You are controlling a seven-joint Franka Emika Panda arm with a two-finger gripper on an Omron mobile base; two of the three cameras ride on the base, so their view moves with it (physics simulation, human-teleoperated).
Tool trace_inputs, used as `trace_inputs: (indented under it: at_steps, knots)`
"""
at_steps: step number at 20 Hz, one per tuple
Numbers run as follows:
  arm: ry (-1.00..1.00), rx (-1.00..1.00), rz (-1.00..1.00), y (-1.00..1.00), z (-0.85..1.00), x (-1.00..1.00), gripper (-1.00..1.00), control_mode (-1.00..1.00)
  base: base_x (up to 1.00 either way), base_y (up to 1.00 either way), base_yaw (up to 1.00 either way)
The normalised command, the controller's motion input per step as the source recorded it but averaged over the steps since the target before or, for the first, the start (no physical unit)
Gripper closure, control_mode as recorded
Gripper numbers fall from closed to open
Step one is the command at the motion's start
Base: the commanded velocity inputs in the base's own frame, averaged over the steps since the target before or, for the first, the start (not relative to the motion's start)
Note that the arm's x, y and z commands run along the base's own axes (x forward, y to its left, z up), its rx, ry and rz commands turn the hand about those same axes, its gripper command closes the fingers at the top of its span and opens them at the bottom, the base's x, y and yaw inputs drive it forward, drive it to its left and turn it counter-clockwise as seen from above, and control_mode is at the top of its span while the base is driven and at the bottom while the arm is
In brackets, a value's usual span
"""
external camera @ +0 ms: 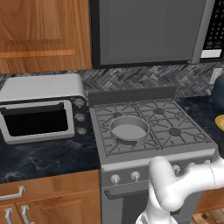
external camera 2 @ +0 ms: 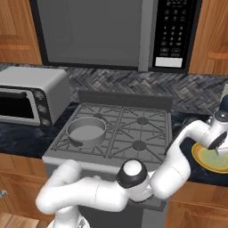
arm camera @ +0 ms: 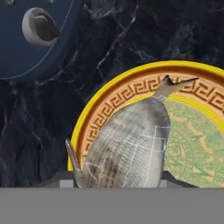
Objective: Retrieve the frozen meat and place it in the pot on a burner. Then turn the burner on.
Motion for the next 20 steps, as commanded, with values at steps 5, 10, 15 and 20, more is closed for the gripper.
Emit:
trace_inputs:
  at_steps: [5, 10, 15, 20]
  knots:
    - [-0.19, -0.06, 0.17, 0.96, 0.64, -0.69, 1.0, -1.0, 0.0, 0.0, 0.0]
    - [-0.07, -0.13, 0.19, 1.0, 0.61, -0.52, 1.0, -1.0, 0.0, 0.0, 0.0]
    - [-0.07, -0.12, 0.16, 1.0, 0.52, -0.45, 1.0, -1.0, 0.0, 0.0, 0.0]
    - [-0.02, -0.08, 0.13, 1.0, 0.5, -0.38, 1.0, -1.0, 0.0, 0.0, 0.0]
